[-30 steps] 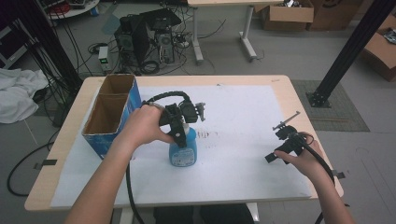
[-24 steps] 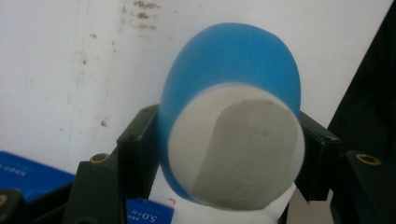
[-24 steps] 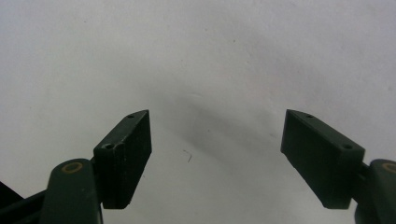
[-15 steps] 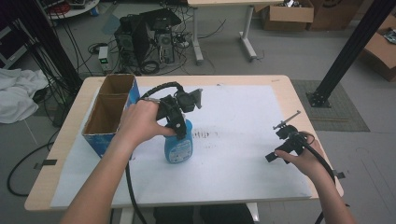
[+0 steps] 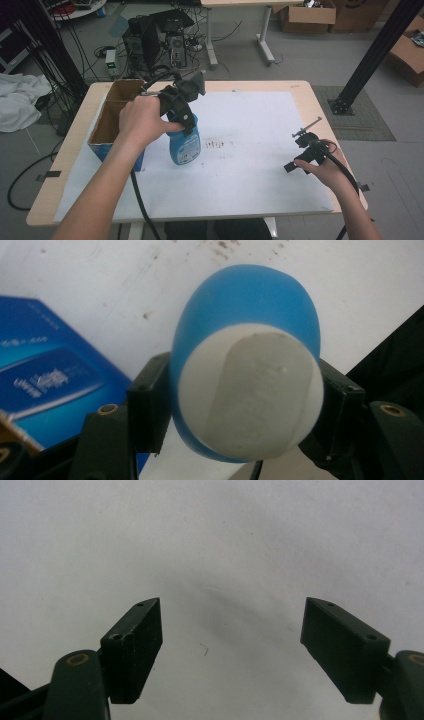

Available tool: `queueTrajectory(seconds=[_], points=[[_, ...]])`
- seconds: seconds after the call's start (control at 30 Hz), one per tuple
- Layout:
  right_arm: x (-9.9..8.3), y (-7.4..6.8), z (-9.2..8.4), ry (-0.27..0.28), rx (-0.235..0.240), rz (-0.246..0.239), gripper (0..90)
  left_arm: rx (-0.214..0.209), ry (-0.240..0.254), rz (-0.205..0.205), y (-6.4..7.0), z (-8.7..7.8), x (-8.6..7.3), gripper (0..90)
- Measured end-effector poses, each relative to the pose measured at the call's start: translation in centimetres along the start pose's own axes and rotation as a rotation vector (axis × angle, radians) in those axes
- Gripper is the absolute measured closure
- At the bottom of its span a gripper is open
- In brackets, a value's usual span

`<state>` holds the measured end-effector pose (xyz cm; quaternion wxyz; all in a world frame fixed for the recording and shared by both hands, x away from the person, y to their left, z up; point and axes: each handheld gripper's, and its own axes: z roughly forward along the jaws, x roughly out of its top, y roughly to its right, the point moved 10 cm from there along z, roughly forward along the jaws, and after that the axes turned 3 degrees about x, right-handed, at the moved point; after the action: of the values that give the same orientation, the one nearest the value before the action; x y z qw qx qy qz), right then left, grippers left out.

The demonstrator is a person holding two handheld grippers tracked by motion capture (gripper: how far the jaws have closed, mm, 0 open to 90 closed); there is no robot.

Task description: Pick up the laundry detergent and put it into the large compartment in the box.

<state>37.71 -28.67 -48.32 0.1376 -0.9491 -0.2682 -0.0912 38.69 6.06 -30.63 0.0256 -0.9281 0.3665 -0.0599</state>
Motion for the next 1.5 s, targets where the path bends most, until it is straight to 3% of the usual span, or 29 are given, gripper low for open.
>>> queueTrajectory(seconds=[0.37, 0.6, 0.87, 1.17, 1.37, 1.5], points=[[0.4, -0.3, -0.1, 0.004, 0.002, -0.012, 24.7, -0.017, 0.006, -0.225, -3.0, -4.7, -1.0, 37.2], [0.6, -0.5, -0.2, 0.007, 0.008, -0.016, 24.7, -0.004, 0.024, -0.359, -6.0, -8.1, -2.2, 37.2], [0.7, -0.5, -0.1, 0.010, 0.009, -0.021, 24.7, 0.006, 0.041, -0.519, -9.2, -10.6, -4.1, 37.3], [0.7, -0.5, -0.2, 0.015, 0.015, -0.021, 24.7, 0.067, 0.039, -0.685, -12.7, -11.9, -6.7, 37.4], [0.5, -0.2, -0.2, 0.014, 0.014, -0.017, 24.7, 0.091, 0.047, -0.773, -14.7, -11.8, -8.5, 37.4], [0.4, 0.0, -0.3, 0.017, 0.014, -0.013, 24.7, 0.111, 0.042, -0.807, -15.6, -11.5, -9.4, 37.4]])
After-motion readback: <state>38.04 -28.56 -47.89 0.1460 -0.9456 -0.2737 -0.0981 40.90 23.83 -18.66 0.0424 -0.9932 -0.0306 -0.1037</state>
